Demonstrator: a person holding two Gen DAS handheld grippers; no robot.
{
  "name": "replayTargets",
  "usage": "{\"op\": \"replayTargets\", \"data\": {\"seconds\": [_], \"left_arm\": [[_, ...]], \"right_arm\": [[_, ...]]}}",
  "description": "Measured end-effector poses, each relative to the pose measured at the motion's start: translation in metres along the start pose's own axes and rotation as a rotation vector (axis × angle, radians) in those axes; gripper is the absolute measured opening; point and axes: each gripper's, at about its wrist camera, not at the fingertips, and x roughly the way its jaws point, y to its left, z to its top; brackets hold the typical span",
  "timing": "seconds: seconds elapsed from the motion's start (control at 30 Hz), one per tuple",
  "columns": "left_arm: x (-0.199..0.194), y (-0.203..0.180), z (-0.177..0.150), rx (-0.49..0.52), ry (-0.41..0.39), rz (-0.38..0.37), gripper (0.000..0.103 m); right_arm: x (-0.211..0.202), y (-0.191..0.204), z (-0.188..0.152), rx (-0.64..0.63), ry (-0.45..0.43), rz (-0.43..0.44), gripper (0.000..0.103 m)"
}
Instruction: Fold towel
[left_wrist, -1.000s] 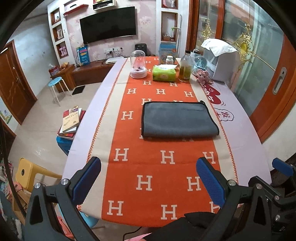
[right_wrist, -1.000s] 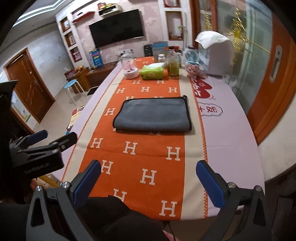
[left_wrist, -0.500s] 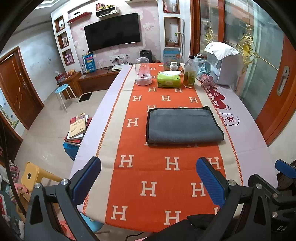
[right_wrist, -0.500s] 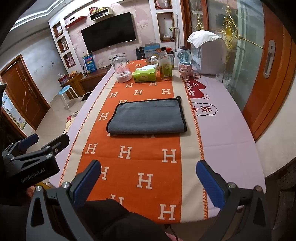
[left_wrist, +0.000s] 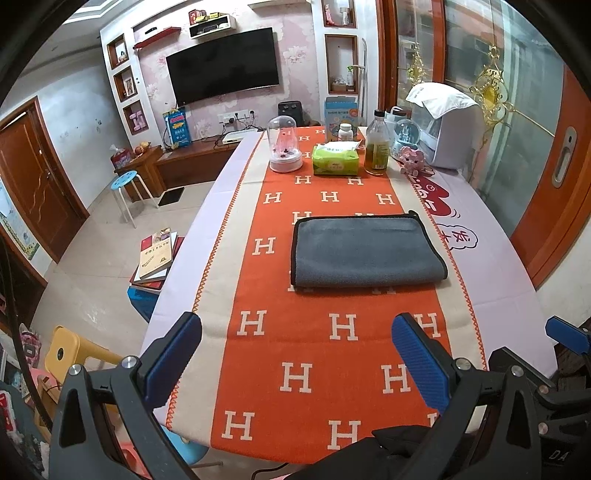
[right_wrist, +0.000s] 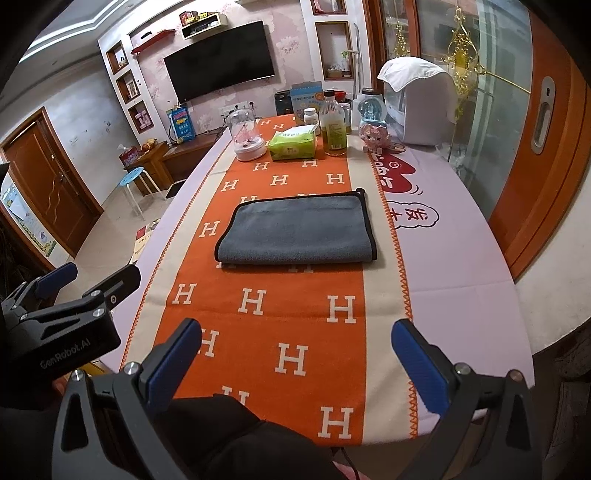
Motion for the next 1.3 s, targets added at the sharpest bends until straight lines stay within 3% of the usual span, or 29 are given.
{"op": "replayTargets", "data": {"seconds": [1.3], "left_arm": [[-0.0006, -0.0021, -0.0002, 0.009, -0.003, -0.003, 0.102]], "right_arm": [[0.0028, 0.0021, -0.0051, -0.003, 0.006, 0.001, 0.103]]}}
